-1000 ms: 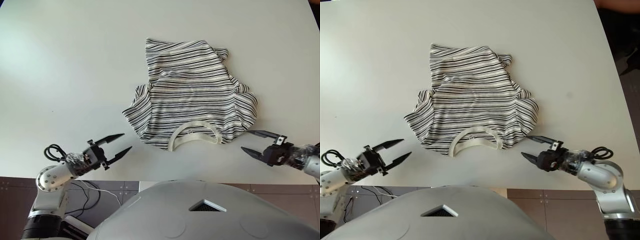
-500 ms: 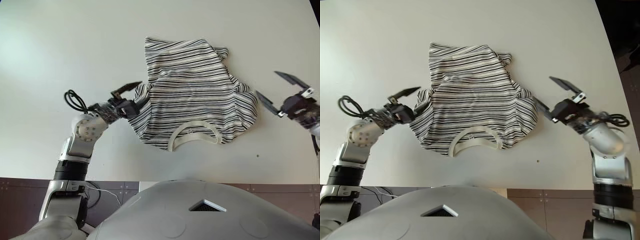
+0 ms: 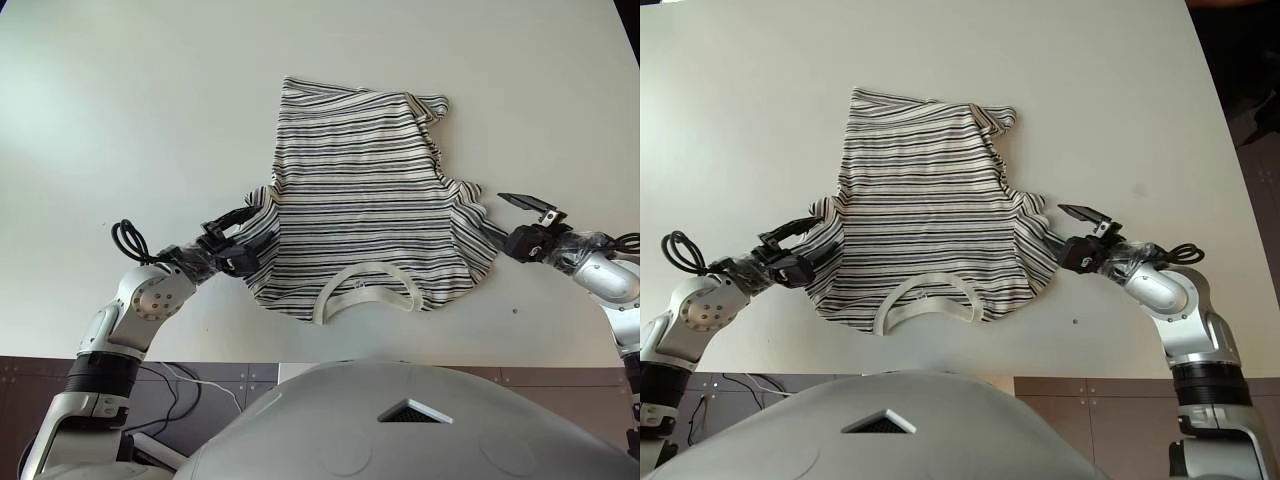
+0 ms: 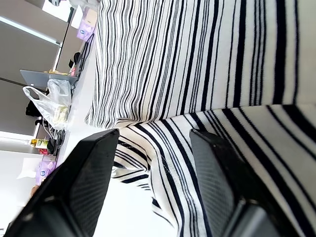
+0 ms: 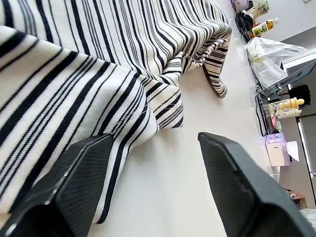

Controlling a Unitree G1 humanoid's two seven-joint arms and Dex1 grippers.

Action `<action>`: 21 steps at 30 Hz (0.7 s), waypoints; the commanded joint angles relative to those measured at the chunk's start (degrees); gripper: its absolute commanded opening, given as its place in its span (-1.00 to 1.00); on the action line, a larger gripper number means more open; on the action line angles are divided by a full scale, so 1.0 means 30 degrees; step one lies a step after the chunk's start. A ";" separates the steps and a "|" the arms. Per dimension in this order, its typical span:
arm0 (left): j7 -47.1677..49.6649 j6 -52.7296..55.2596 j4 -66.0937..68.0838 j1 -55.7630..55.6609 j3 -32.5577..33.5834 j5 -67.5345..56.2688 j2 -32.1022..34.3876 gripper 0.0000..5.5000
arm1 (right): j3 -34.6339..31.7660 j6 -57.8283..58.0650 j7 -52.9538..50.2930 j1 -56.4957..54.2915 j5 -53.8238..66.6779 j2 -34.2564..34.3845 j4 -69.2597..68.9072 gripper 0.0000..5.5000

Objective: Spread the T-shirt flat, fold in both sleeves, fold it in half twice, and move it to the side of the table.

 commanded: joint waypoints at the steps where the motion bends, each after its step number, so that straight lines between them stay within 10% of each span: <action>1: -0.1067 0.1128 0.0036 0.3366 -0.0184 0.0236 0.1207 -0.03 | 0.0000 0.0346 0.0691 0.2418 -0.0158 -0.1138 -0.1182 0.16; 16: -0.1754 0.1427 -0.3368 0.6318 0.0711 -0.2420 0.2289 -0.03 | -0.4399 0.0997 0.1875 0.7845 0.4130 -0.3166 -0.6577 0.16; 21: -0.1265 0.0973 -0.4651 0.4080 0.2646 -0.4906 0.1830 -0.03 | -0.4626 0.0817 0.2863 0.3892 0.9045 -0.2490 -0.7458 0.16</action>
